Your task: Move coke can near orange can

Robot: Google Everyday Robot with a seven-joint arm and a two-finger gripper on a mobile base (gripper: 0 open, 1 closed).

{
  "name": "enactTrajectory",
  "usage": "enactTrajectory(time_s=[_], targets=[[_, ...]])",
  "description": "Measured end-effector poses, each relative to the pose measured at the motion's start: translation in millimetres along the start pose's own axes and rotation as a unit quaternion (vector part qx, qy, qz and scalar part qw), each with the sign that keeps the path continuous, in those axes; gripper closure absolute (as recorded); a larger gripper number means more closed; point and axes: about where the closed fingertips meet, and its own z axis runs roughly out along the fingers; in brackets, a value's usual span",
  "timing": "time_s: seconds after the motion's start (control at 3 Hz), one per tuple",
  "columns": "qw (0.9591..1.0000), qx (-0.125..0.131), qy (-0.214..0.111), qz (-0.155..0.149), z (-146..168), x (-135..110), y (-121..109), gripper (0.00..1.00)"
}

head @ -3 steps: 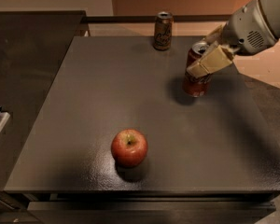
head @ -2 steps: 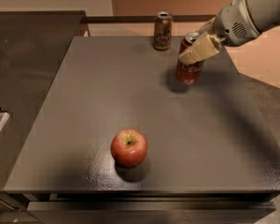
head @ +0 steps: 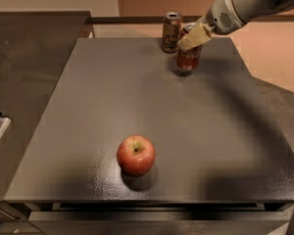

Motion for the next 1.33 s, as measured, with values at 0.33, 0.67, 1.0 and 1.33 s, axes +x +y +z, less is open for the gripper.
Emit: enactTrajectory(time_s=[0.33,0.67,1.0,1.33], targets=[[0.9998,0.014,0.012,0.006,22.5,-4.6,-37.5,1.00],[0.9993,0.025,0.026,0.014,36.6,-2.2,-63.0,1.00],[0.9986,0.033,0.035,0.023,46.0,3.5,-78.9,0.82],[0.9983,0.035,0.039,0.027,51.9,8.2,-88.7,0.59]])
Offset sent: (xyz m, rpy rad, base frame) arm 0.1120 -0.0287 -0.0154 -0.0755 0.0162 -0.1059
